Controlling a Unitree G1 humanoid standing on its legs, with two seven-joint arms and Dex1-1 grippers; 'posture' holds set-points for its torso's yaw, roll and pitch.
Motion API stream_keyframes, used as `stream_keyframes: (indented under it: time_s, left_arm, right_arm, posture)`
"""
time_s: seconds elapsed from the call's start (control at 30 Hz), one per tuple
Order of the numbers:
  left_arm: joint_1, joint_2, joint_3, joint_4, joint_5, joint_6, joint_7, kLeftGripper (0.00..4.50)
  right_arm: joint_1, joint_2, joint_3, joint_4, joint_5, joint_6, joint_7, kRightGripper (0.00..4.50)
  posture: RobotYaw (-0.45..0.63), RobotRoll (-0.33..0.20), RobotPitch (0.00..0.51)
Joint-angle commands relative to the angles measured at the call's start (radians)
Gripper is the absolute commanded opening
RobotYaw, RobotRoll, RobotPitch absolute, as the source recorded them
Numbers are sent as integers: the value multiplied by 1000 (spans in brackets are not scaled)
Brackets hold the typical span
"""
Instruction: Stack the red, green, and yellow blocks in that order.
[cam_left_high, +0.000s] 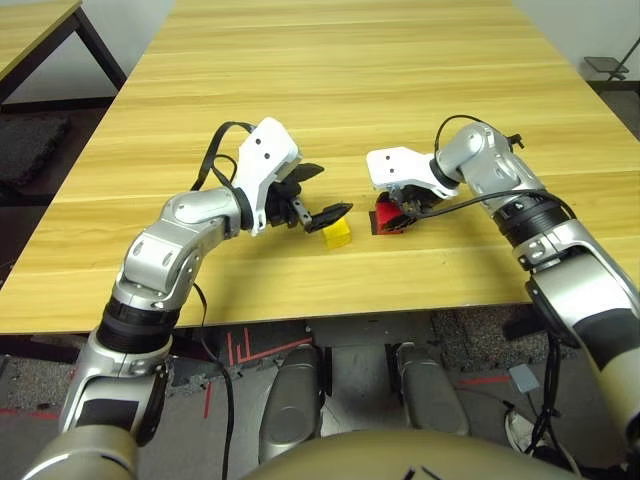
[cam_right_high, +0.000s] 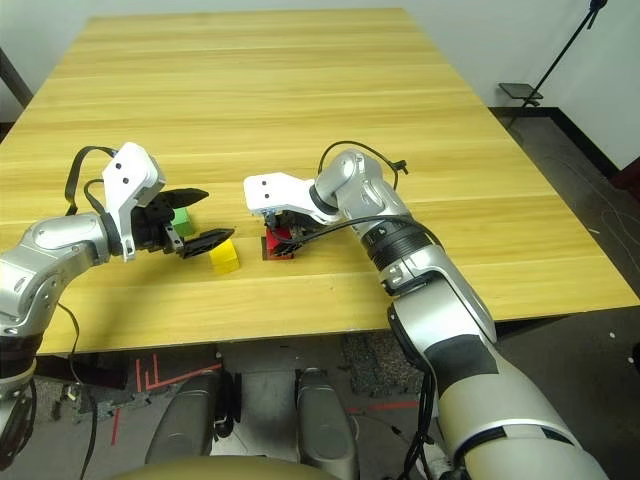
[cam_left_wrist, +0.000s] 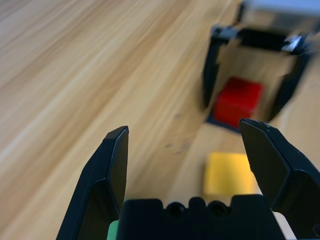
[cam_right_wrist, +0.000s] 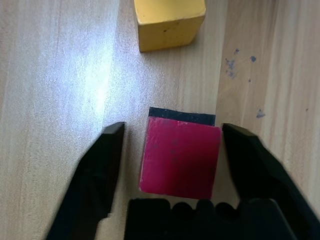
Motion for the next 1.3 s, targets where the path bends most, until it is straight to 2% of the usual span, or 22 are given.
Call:
stream_keyframes:
  time_s: [0.03, 0.1, 0.23, 0.37, 0.57, 0.8, 0.83, 0.93, 1.1, 1.2, 1.3]
  left_arm:
    - [-73, 27, -37, 117, 51, -60, -71, 4500]
    - [-102, 33, -42, 176, 67, -87, -100, 4500]
    - [-191, 47, -101, 386, 141, -180, -205, 4500]
    - [-261, 42, -160, 586, 224, -299, -298, 4500]
    - [-361, 7, -210, 847, 330, -461, -385, 4500]
    - [-424, -52, -219, 1047, 417, -565, -398, 4500]
    - [-427, -62, -211, 1060, 420, -560, -388, 4500]
    - [-435, -76, -202, 1078, 438, -550, -371, 3885]
    - [-451, -74, -189, 1017, 437, -506, -396, 2204]
    - [-460, -74, -176, 901, 414, -425, -433, 2084]
    - [-455, -76, -184, 697, 383, -246, -481, 2084]
  right_arm:
    - [-56, -64, -96, 16, 92, -5, 49, 4474]
    - [-74, -91, -123, 17, 123, 7, 68, 4474]
    - [-86, -203, -194, 4, 187, 36, 125, 4474]
    - [-21, -273, -229, -97, 228, 116, 121, 4474]
    - [110, -327, -279, -314, 290, 277, 63, 4474]
    - [166, -358, -303, -414, 327, 361, -12, 4474]
    - [170, -361, -303, -420, 333, 365, -17, 4474]
    - [176, -367, -301, -421, 343, 363, -25, 4500]
    - [181, -374, -293, -427, 359, 364, -28, 4500]
    - [184, -380, -286, -431, 366, 365, -25, 4500]
    - [193, -381, -279, -439, 370, 370, -23, 4500]
  posture:
    - [403, -206, 71]
    - [372, -196, 64]
    - [316, -180, 53]
    - [257, -163, 47]
    - [193, -147, 42]
    - [160, -140, 44]
    - [159, -139, 45]
    - [163, -139, 47]
    - [178, -140, 49]
    - [189, -138, 52]
    - [194, -133, 54]
